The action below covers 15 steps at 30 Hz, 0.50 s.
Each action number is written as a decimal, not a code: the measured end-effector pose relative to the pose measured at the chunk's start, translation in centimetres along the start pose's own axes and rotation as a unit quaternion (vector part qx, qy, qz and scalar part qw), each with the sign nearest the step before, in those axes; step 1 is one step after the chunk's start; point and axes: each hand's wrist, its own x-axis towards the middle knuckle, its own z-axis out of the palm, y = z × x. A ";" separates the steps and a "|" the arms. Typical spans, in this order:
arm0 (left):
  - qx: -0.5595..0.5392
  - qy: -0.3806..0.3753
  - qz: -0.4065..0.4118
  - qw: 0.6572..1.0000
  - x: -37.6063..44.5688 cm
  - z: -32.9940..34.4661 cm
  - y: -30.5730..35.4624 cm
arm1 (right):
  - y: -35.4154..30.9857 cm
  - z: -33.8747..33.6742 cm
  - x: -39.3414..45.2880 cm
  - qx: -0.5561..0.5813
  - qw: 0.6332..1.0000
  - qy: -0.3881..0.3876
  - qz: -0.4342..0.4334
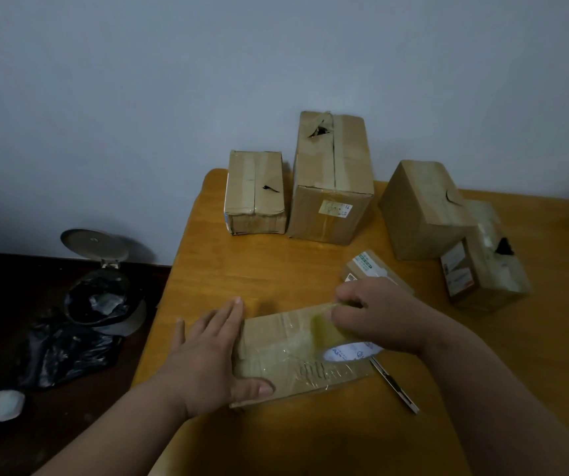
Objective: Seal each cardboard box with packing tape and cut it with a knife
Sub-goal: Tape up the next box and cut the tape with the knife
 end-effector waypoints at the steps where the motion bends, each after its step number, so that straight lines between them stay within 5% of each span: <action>1: 0.023 0.018 0.021 0.999 -0.1 -0.1 0.4 | 0.0 0.0 -0.2 0.010 1.000 0.000 0.003; 5: 0.106 0.056 0.128 0.984 -0.8 0.9 2.1 | 0.2 0.3 -0.3 0.027 1.000 0.006 -0.003; 15: 0.136 -0.085 0.085 0.983 -0.5 -0.8 3.9 | 0.9 0.9 -0.6 0.072 0.997 0.031 -0.005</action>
